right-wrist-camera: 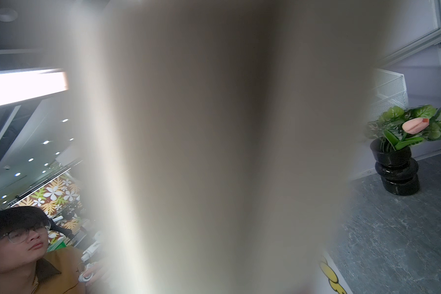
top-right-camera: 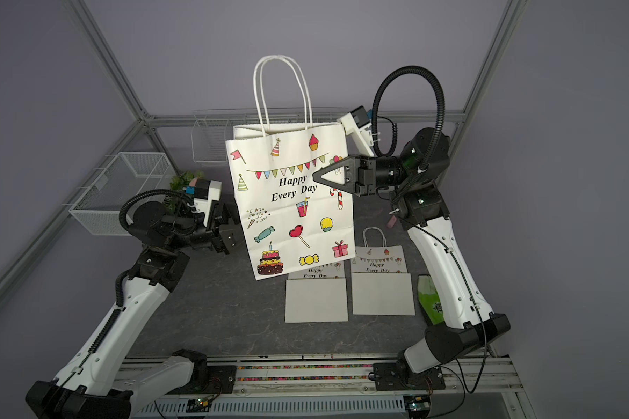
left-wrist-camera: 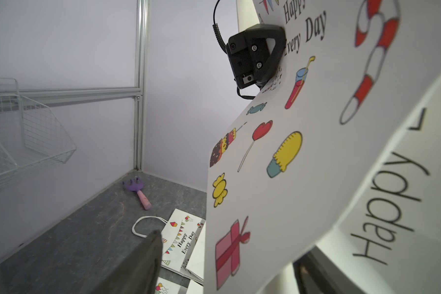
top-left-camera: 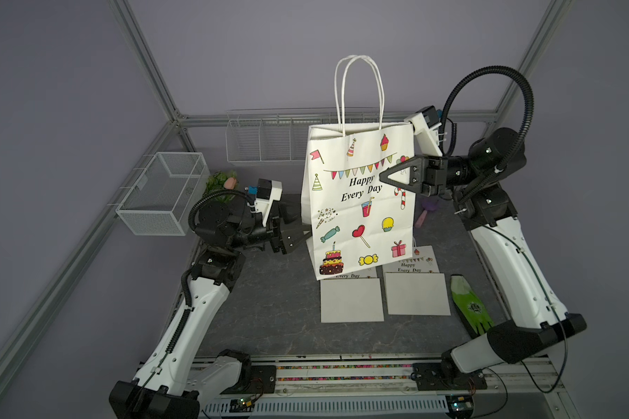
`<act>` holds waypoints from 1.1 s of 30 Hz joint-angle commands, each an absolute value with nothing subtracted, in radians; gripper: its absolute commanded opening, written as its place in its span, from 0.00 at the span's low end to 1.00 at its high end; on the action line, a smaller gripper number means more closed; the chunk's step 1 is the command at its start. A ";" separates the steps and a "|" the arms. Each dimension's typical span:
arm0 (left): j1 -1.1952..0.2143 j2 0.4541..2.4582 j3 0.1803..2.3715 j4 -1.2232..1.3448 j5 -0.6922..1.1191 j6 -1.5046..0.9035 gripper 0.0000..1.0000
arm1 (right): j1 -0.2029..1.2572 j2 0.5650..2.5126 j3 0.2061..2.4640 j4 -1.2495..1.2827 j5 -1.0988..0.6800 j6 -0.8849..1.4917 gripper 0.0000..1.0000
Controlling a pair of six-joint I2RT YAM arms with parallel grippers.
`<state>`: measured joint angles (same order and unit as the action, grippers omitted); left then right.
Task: Put away the paper bag
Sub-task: Press the paper bag.
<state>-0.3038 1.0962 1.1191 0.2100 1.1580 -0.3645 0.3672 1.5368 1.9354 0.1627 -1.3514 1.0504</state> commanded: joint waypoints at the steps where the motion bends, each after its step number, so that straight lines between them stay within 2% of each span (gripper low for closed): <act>1: -0.323 1.098 1.142 0.220 1.193 -0.356 0.61 | 0.392 1.551 1.959 0.200 -1.357 1.081 0.07; 3: -0.327 1.097 1.147 0.213 1.194 -0.349 0.44 | 0.398 1.554 1.959 0.196 -1.354 1.080 0.07; 4: -0.328 1.097 1.148 0.210 1.194 -0.348 0.40 | 0.398 1.554 1.959 0.194 -1.355 1.079 0.07; 6: -0.329 1.088 1.153 0.201 1.194 -0.344 0.39 | 0.399 1.553 1.960 0.169 -1.356 1.062 0.07; 8: -0.330 1.076 1.159 0.197 1.189 -0.344 0.45 | 0.400 1.549 1.960 0.115 -1.354 1.022 0.07; 12: -0.330 1.032 1.161 0.199 1.115 -0.346 0.75 | 0.401 1.545 1.959 -0.055 -1.352 0.894 0.07; 14: -0.330 1.014 1.159 0.227 1.082 -0.365 0.79 | 0.407 1.547 1.953 -0.138 -1.349 0.833 0.07; 16: -0.330 1.005 1.156 0.256 1.056 -0.393 0.78 | 0.415 1.548 1.947 -0.212 -1.351 0.776 0.07; 19: -0.330 1.009 1.158 0.284 1.044 -0.419 0.64 | 0.426 1.542 1.917 -0.215 -1.356 0.762 0.07; 21: -0.330 1.018 1.160 0.284 1.039 -0.421 0.48 | 0.431 1.539 1.909 -0.215 -1.355 0.757 0.07; 23: -0.329 1.030 1.162 0.284 1.035 -0.427 0.40 | 0.436 1.537 1.907 -0.215 -1.352 0.753 0.07; 26: -0.330 1.041 1.165 0.291 1.035 -0.440 0.34 | 0.438 1.537 1.908 -0.216 -1.346 0.752 0.07; 30: -0.329 1.041 1.168 0.273 1.020 -0.431 0.31 | 0.438 1.532 1.917 -0.215 -1.314 0.739 0.07; 33: -0.330 1.052 1.191 0.198 0.985 -0.391 0.13 | 0.438 1.516 1.926 -0.219 -1.271 0.714 0.07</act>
